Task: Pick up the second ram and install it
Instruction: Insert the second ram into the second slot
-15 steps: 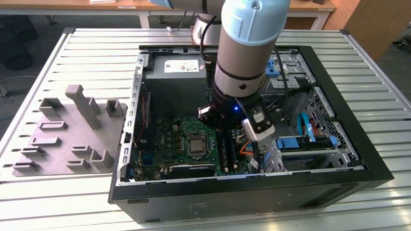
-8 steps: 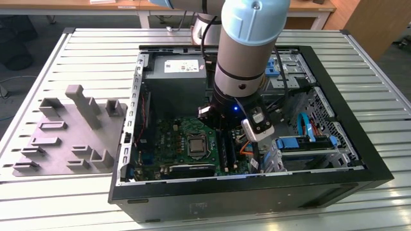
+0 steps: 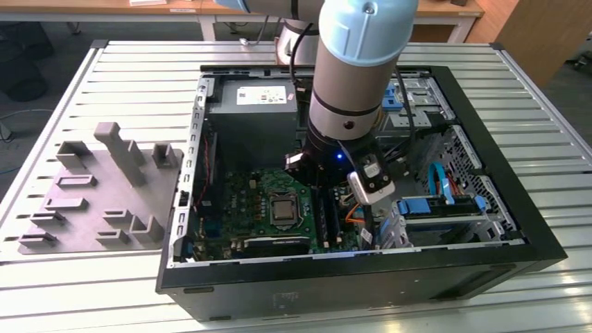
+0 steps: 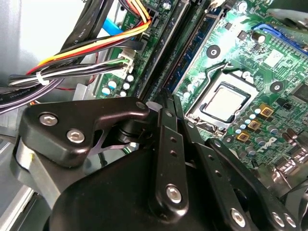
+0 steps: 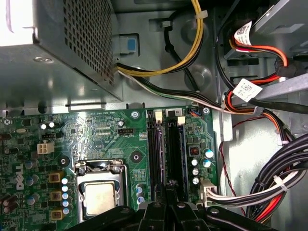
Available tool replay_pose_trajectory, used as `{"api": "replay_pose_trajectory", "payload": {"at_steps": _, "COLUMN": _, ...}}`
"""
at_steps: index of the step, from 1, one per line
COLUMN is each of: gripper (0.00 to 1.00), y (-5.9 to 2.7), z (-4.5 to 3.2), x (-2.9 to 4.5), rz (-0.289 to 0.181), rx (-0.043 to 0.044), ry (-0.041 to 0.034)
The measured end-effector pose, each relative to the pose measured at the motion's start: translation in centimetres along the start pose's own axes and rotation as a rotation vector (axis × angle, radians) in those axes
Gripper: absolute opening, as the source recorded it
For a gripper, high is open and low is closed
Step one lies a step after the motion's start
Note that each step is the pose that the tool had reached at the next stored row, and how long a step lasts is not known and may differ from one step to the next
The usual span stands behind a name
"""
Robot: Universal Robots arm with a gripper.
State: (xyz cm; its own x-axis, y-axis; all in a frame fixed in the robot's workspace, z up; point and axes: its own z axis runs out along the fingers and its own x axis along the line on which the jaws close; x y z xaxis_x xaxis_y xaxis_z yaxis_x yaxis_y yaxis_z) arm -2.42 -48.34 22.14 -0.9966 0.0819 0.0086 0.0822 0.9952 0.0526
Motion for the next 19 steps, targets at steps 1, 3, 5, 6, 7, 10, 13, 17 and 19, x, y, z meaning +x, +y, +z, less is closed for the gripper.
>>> {"api": "replay_pose_trajectory", "payload": {"at_steps": 1, "gripper": 0.12, "y": 0.01, "z": -0.01, "x": 0.00, "rz": 0.000, "rx": -0.0030, "ry": 0.0002}}
{"api": "replay_pose_trajectory", "payload": {"at_steps": 3, "gripper": 0.12, "y": 0.01, "z": -0.05, "x": 0.00, "rz": 0.000, "rx": -0.0068, "ry": 0.0004}}
{"api": "replay_pose_trajectory", "payload": {"at_steps": 5, "gripper": 0.12, "y": 0.02, "z": -0.08, "x": 0.00, "rz": 0.000, "rx": -0.0082, "ry": 0.0005}}
{"api": "replay_pose_trajectory", "payload": {"at_steps": 6, "gripper": 0.12, "y": 0.02, "z": -0.09, "x": 0.00, "rz": 0.000, "rx": -0.0083, "ry": 0.0006}}
{"api": "replay_pose_trajectory", "payload": {"at_steps": 7, "gripper": 0.12, "y": 0.01, "z": -0.10, "x": 0.00, "rz": 0.000, "rx": -0.0083, "ry": 0.0006}}
{"api": "replay_pose_trajectory", "payload": {"at_steps": 10, "gripper": 0.12, "y": 0.01, "z": -0.11, "x": 0.00, "rz": 0.000, "rx": -0.0080, "ry": 0.0007}}
{"api": "replay_pose_trajectory", "payload": {"at_steps": 13, "gripper": 0.12, "y": 0.00, "z": -0.12, "x": 0.07, "rz": 0.000, "rx": -0.0077, "ry": 0.0006}}
{"api": "replay_pose_trajectory", "payload": {"at_steps": 17, "gripper": 0.12, "y": -0.04, "z": -0.11, "x": 0.35, "rz": 0.000, "rx": -0.0079, "ry": -0.0008}}
{"api": "replay_pose_trajectory", "payload": {"at_steps": 19, "gripper": 0.12, "y": -0.04, "z": -0.11, "x": 0.36, "rz": -0.001, "rx": -0.0080, "ry": -0.0009}}
